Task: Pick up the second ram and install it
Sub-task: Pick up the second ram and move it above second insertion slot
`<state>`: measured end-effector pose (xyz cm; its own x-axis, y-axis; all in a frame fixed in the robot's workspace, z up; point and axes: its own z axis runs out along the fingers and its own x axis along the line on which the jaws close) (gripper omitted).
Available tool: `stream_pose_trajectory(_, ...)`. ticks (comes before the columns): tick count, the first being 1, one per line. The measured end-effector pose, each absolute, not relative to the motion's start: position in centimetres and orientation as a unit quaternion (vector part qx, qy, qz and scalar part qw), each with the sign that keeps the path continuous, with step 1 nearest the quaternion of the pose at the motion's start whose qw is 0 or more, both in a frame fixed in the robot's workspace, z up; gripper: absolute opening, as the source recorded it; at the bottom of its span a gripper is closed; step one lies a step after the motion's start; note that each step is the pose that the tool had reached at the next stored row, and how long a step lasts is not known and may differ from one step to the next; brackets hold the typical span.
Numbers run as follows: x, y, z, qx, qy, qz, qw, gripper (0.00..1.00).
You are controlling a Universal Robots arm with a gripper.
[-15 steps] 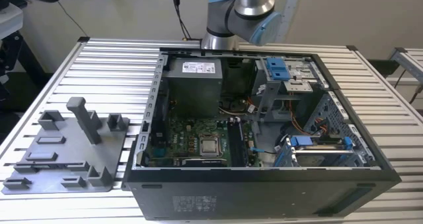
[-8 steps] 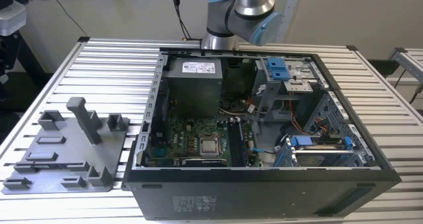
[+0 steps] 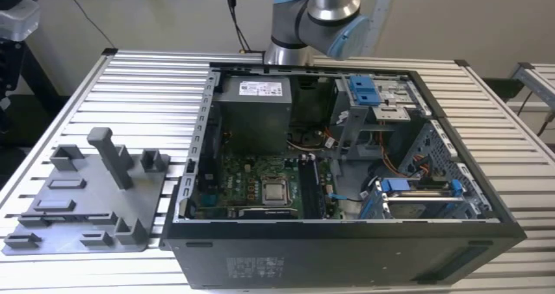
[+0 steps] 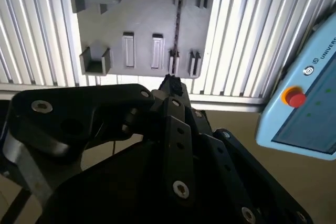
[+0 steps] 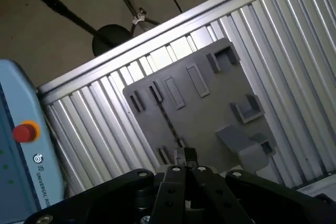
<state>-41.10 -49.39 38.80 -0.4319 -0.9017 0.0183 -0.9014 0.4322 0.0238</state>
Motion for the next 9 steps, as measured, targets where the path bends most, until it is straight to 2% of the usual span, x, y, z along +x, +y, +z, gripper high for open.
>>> stream_pose_trajectory(9, -41.10, -49.39, 38.56, 0.600, -0.800, -0.004, 0.014, 0.11)
